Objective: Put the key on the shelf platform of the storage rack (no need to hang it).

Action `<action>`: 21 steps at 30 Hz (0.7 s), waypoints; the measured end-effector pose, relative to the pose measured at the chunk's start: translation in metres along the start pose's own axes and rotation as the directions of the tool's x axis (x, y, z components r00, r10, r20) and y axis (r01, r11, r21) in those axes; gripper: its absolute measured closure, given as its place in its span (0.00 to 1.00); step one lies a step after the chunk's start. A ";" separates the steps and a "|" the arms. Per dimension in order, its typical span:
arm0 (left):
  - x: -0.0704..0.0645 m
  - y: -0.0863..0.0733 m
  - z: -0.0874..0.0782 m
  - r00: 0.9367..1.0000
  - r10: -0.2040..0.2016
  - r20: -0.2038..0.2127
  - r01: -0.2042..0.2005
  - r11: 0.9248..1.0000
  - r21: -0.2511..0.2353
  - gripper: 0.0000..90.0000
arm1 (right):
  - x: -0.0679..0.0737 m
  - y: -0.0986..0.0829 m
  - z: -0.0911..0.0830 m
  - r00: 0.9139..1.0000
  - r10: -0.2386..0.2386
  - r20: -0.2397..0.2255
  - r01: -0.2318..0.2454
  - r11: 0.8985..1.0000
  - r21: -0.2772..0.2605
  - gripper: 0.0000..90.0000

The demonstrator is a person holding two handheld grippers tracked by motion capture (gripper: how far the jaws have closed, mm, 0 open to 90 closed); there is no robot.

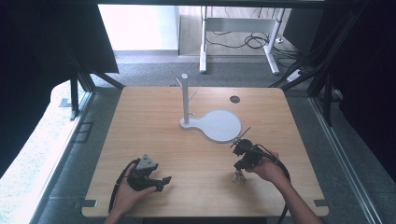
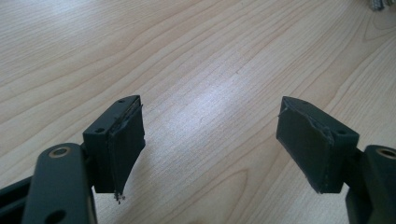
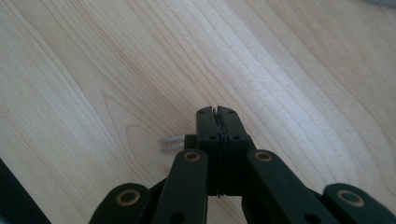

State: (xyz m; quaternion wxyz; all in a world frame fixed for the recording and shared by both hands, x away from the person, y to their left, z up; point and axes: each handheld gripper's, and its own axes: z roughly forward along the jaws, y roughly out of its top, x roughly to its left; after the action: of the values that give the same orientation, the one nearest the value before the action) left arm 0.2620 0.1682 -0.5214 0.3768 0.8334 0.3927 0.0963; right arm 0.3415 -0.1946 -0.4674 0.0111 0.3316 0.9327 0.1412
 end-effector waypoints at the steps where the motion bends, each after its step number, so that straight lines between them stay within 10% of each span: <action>1: 0.000 0.000 0.000 1.000 0.000 0.000 0.000 1.000 -0.001 0.26 | 0.000 0.000 -0.002 1.000 0.002 0.003 -0.002 1.000 -0.007 1.00; 21: 0.001 0.000 0.000 1.000 0.001 -0.002 -0.001 1.000 -0.003 0.26 | -0.003 0.005 -0.046 0.998 0.000 0.056 0.005 0.996 -0.089 1.00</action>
State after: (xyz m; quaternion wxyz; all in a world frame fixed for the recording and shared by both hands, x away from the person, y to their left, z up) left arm 0.2622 0.1690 -0.5212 0.3775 0.8330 0.3925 0.0978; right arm 0.3414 -0.2045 -0.4223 0.0521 0.3336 0.9252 0.1734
